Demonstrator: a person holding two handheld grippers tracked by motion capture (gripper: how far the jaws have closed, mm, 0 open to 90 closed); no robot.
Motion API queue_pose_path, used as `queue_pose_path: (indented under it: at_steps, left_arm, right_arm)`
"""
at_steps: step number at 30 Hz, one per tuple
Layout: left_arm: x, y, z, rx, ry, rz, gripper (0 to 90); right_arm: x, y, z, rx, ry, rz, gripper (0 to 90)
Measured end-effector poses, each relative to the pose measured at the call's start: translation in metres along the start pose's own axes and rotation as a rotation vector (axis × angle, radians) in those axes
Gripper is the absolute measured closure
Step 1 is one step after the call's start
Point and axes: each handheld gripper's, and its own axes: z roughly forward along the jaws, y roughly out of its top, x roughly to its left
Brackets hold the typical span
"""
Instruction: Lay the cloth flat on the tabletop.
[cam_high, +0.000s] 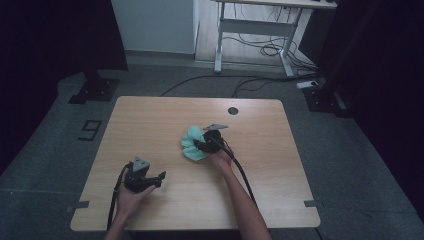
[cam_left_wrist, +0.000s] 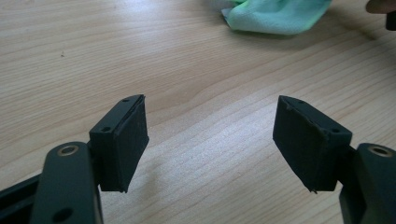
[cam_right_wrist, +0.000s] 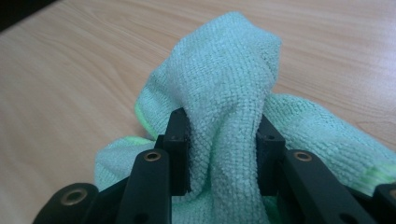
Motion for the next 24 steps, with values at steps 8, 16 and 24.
queue_pose_path:
  at_steps: [8,16,24]
  left_arm:
    - [-0.002,-0.001,0.001,0.003,0.001,0.006,26.9]
    - [0.001,-0.001,0.001,-0.004,-0.011,-0.015,27.1]
    - [0.0,-0.001,0.002,-0.007,-0.011,-0.014,28.1]
  right_arm:
    - [-0.002,-0.001,-0.028,-0.057,0.041,-0.015,65.8]
    - [0.0,-0.003,-0.049,-0.086,0.045,-0.036,65.8]
    - [0.001,-0.006,-0.062,-0.097,0.06,-0.048,65.9]
